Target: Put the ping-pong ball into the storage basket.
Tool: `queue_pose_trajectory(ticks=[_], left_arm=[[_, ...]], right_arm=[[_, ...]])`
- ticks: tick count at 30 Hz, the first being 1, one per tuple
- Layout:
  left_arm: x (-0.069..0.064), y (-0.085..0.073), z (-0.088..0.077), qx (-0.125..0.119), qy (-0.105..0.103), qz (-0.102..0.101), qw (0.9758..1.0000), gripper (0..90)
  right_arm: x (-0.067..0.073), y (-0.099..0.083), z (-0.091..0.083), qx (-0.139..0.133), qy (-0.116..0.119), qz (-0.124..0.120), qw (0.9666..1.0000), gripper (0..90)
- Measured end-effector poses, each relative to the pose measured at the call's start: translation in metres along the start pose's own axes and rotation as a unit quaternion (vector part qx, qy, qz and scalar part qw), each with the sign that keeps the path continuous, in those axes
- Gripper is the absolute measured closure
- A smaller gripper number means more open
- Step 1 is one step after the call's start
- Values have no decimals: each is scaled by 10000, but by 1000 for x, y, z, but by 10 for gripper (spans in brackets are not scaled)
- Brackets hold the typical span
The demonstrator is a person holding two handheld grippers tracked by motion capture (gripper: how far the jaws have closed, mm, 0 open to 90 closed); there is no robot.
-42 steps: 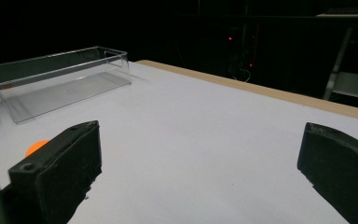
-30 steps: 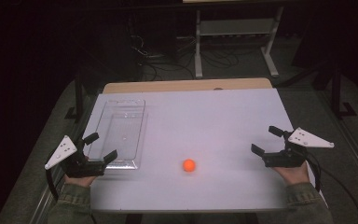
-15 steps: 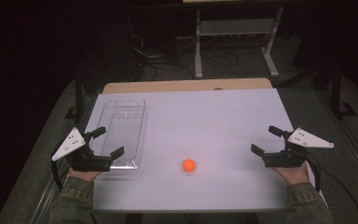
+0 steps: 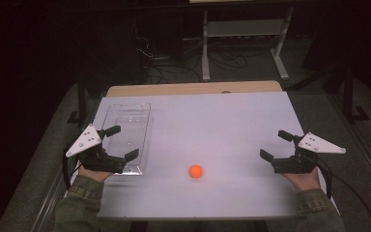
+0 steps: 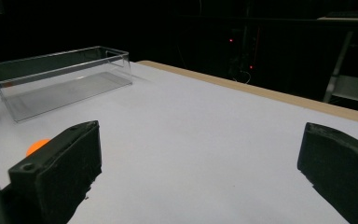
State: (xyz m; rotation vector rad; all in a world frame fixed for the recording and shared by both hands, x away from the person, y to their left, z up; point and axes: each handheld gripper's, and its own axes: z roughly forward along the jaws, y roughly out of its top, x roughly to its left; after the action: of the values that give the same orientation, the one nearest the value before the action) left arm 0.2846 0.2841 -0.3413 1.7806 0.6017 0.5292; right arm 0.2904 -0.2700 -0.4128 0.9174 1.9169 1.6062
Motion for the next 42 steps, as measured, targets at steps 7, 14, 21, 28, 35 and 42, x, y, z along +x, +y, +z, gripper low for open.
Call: queue_pose_trajectory(ticks=[7, 14, 21, 28, 35, 42], left_arm=[[-4, 10, 10, 119, -136, 83, 9998, 0], [-8, 16, 21, 213, -249, 160, 9993, 0], [-11, 21, 31, 334, -357, 257, 9985, 0], [-15, 25, 39, 497, -434, 394, 9970, 0], [-21, 29, 47, 588, -556, 457, 9957, 0], [-24, 32, 56, 640, -654, 496, 9946, 0]], right_arm=[[0, 0, 1, 27, 8, -7, 10000, 0], [0, 0, 1, 37, 21, -1, 10000, 0], [1, 0, 1, 49, 31, -5, 10000, 0], [1, 0, 1, 52, 33, -16, 10000, 0], [1, 0, 1, 55, 35, -16, 10000, 0], [1, 0, 0, 37, 30, -37, 10000, 0]])
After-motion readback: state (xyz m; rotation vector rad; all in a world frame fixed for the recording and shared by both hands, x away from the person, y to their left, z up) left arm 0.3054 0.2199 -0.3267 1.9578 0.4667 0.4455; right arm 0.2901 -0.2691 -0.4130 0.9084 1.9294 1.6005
